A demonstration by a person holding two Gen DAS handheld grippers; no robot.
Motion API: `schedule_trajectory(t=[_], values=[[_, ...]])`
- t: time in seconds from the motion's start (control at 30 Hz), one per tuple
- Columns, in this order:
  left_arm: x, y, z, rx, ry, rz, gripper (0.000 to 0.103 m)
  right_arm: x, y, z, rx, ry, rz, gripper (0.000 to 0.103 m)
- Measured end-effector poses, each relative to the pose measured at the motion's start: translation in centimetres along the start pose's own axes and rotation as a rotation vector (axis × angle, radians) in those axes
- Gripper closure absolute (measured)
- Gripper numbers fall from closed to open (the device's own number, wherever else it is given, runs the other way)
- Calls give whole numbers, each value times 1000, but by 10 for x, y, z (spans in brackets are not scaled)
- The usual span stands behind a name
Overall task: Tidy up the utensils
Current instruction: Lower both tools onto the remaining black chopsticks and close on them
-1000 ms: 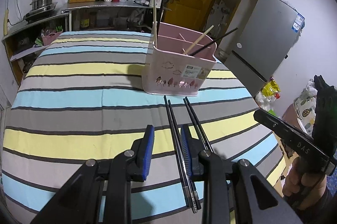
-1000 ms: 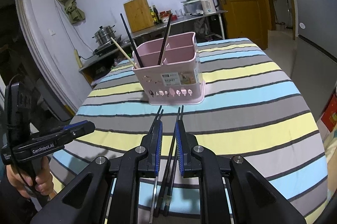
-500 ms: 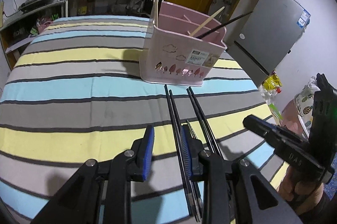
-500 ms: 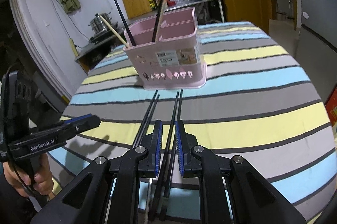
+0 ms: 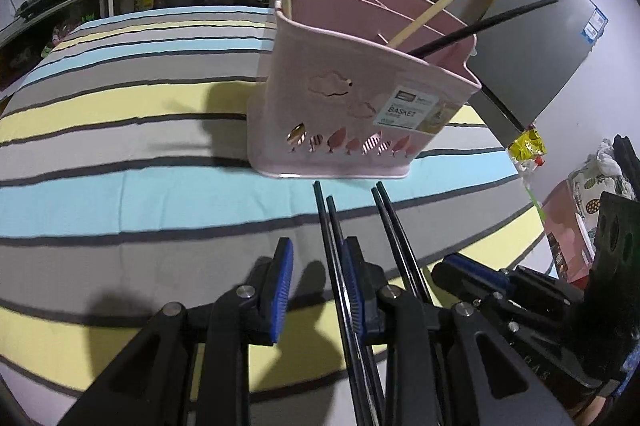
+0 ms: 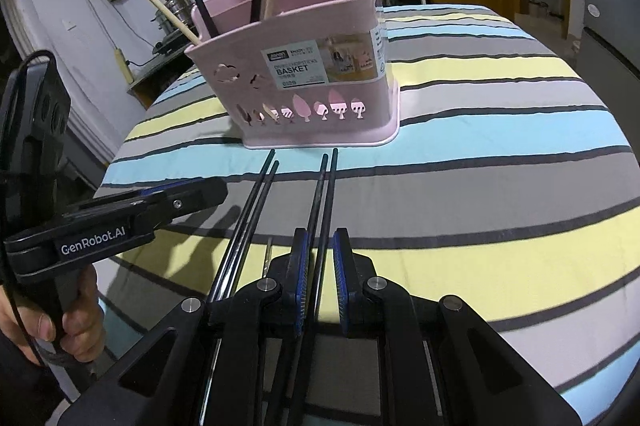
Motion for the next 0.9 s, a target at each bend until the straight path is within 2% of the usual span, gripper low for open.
schedule_trajectory(t=[0.47,0.9], values=[[-4,0,20,-42,45,7,76,-7,-2,14,7,26,4,90],[-10,-6,24,-83,53,37,76,-9,-2,18,31,44,-3,90]])
Point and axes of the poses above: each gripper's, at about its wrist camera, not at the fingertips, and z roughly the way its jaws point, y to its left, x to its underside, the point moved 2 cm from there along z, roughly the way its jaws point, and after that the axes turned 8 degrees about y, right-handed, at the moved point
